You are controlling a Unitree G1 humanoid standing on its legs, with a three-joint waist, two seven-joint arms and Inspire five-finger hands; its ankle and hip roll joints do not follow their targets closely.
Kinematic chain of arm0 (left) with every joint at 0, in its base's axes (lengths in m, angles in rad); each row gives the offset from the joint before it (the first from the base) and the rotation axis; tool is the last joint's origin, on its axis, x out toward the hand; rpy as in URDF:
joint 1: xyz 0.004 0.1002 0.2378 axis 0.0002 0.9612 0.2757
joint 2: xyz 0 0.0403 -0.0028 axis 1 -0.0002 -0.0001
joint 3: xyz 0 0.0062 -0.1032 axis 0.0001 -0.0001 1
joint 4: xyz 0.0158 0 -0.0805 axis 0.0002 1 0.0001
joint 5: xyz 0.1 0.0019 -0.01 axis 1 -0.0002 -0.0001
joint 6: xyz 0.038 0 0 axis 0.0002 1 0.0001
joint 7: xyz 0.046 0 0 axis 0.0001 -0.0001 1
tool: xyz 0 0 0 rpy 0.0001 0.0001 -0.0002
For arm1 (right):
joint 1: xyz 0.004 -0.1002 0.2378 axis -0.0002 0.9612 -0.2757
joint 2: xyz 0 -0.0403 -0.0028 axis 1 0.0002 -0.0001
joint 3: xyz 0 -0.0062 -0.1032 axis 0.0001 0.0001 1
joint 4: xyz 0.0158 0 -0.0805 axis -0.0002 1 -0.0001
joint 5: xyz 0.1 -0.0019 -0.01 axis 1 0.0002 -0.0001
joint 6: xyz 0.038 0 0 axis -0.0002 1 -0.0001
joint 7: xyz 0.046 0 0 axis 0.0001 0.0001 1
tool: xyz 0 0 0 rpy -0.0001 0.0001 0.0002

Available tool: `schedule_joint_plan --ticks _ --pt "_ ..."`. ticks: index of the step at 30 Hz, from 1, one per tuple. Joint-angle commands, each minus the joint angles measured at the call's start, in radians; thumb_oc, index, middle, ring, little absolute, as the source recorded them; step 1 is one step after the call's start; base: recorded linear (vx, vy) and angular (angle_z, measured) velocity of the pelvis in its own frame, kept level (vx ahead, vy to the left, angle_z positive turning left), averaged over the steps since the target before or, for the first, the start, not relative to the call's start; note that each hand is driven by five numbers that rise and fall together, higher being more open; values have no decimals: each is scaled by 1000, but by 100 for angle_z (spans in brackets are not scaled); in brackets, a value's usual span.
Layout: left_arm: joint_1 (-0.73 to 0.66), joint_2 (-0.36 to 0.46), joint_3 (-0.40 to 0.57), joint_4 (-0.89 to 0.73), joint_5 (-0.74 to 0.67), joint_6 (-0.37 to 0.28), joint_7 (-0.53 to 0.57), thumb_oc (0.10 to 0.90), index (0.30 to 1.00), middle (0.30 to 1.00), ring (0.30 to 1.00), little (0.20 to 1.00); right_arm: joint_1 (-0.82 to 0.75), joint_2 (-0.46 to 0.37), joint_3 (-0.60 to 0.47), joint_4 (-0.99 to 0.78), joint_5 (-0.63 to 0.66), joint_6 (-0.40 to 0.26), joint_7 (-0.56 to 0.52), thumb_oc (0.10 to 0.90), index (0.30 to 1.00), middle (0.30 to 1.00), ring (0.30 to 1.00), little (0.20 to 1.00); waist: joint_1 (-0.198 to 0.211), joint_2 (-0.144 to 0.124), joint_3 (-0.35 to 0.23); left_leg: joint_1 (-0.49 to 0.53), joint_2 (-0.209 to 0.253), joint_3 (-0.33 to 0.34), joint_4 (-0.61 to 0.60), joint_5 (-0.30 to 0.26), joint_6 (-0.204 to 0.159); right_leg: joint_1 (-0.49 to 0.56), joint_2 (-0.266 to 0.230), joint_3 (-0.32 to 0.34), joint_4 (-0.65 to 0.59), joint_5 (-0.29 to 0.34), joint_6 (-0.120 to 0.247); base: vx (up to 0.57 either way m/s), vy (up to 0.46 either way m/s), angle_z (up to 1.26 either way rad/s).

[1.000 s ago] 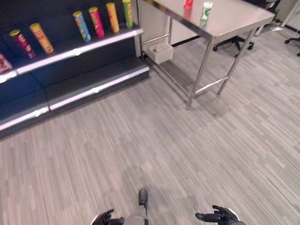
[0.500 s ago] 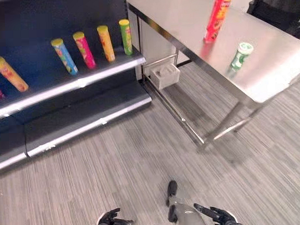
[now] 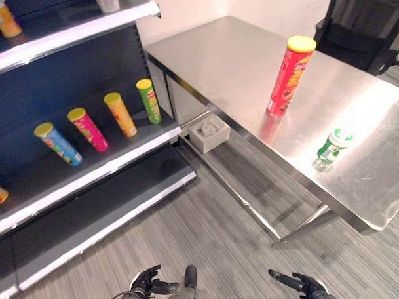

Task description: Put the goods on the table back onto the shelves and tidy them up.

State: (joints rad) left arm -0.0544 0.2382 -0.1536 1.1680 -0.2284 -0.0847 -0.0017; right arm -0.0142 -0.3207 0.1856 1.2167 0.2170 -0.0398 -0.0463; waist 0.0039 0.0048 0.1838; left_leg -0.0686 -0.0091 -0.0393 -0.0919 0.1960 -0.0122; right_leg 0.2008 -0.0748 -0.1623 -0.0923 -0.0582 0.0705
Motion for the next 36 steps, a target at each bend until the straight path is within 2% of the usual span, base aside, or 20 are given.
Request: schedule_joint_plan --ticks 1,8,9,10,11,12,13,14,15,17,19,20,21,22,24,25,30,31,33,36 --pt "8 23 -32 28 43 -15 13 800 900 900 900 900 -1 -40 -16 0 3 -11 -11 800 900 900 900 900 30 -16 -8 75 33 14 17 -143 -59 -120 12 -20 5 85 40 86 145 -9" --pt "-1 44 -19 16 38 -18 18 800 900 900 900 900 7 -27 -48 10 9 -6 -18 800 900 900 900 900 11 -22 -13 108 1 70 5 -184 -20 -144 -23 53 10 121 74 24 153 -27" --pt "-4 46 -18 15 36 -17 19 800 900 900 900 900 2 -29 -53 9 10 -7 -21 800 900 900 900 900 9 -21 -6 108 1 83 5 -188 -12 -168 -28 56 46 119 79 -131 230 -44" --pt "-13 59 -21 0 33 -18 19 800 900 900 900 900 -5 -34 -65 -6 12 -11 -31 800 900 900 900 900 6 -19 22 107 7 115 5 -191 3 -241 -33 60 177 101 97 -117 134 -38" --pt "-13 59 -21 0 33 -18 18 800 900 900 900 900 -5 -34 -65 -7 12 -11 -31 800 900 900 900 900 8 -19 22 107 7 116 5 -191 3 -244 -33 62 180 100 98 -117 108 -74" --pt "-20 72 -23 -2 43 -22 25 800 900 900 900 900 -10 -41 -86 -26 26 -16 -43 800 900 900 900 900 -3 -16 40 110 18 130 5 -193 4 -288 -47 70 244 103 121 -25 -19 -98" --pt "-18 79 -21 -2 48 -22 28 800 900 900 900 900 2 -51 -109 -34 25 -16 -54 800 900 900 900 900 -2 -17 43 118 35 148 5 -201 -3 -299 -95 42 228 121 123 -23 -20 -88" --pt "-18 79 -21 -2 48 -22 28 800 900 900 900 900 3 -51 -109 -35 25 -16 -55 800 900 900 900 900 -2 -16 44 119 36 147 5 -201 -3 -297 -95 41 227 121 123 54 -108 -60" --pt "-27 93 -21 -9 44 -23 27 800 900 900 900 900 18 -94 -170 -32 26 -16 -80 800 900 900 900 900 -12 -26 32 116 37 148 7 -209 -9 -285 -139 13 150 156 123 68 -69 -25" --pt "-21 96 -9 -18 48 -25 30 800 900 900 900 900 33 -134 -240 -57 37 -21 -112 800 900 900 900 900 -14 -47 12 117 25 155 9 -215 -14 -249 -150 -5 80 174 139 82 -64 -10" --pt "-13 93 -2 -22 52 -28 32 800 900 900 900 900 50 -164 -296 -91 55 -26 -129 800 900 900 900 900 -19 -53 2 122 29 162 9 -215 -20 -235 -144 -7 57 184 144 131 -95 10" --pt "15 79 14 -40 64 -28 23 800 900 900 900 900 113 -252 -411 -250 36 -41 -169 800 900 900 900 900 -31 -56 -21 138 42 161 5 -220 -32 -203 -133 -16 20 191 143 172 -117 19" --pt "15 79 14 -40 64 -28 23 800 900 900 900 900 113 -252 -411 -251 36 -41 -169 800 900 900 900 900 -31 -56 -21 138 43 161 5 -220 -32 -203 -133 -16 20 192 143 182 -107 11" --pt "28 65 20 -40 80 -28 19 800 900 900 900 900 148 -301 -488 -379 27 -61 -192 800 900 900 900 900 -43 -58 -34 148 53 160 5 -224 -40 -183 -128 -22 8 183 142 90 -60 -8" --pt "34 59 28 -42 79 -26 13 800 900 900 900 900 163 -327 -514 -455 13 -68 -192 800 900 900 900 900 -45 -57 -38 156 59 159 5 -227 -44 -172 -124 -27 5 180 140 86 -62 -5" --pt "47 49 38 -43 80 -24 6 800 900 900 900 900 174 -380 -571 -658 25 -101 -170 800 900 900 900 900 -52 -56 -41 170 69 161 5 -236 -52 -158 -116 -27 5 170 136 54 -50 4" --pt "79 47 37 -59 111 -23 -24 800 900 900 900 900 140 -503 -617 -957 23 -169 -110 800 900 900 900 900 -42 -53 -56 180 80 167 5 -237 -62 -147 -110 -29 5 155 130 35 -33 0" --pt "80 47 37 -59 111 -23 -25 800 900 900 900 900 142 -502 -619 -960 23 -167 -109 800 900 900 900 900 -42 -52 -56 181 81 166 5 -237 -62 -146 -110 -29 5 155 130 29 -26 6" --pt "108 52 43 -63 127 -28 -43 800 900 900 900 900 121 -551 -634 -1121 75 -212 -37 800 900 900 900 900 -27 -50 -66 181 87 167 5 -236 -67 -137 -106 -36 5 146 127 28 -30 13" --pt "125 54 43 -62 132 -33 -51 800 900 900 900 900 101 -577 -616 -1151 106 -219 3 800 900 900 900 900 -17 -49 -71 181 88 166 5 -235 -70 -131 -106 -42 5 143 126 11 -16 11"
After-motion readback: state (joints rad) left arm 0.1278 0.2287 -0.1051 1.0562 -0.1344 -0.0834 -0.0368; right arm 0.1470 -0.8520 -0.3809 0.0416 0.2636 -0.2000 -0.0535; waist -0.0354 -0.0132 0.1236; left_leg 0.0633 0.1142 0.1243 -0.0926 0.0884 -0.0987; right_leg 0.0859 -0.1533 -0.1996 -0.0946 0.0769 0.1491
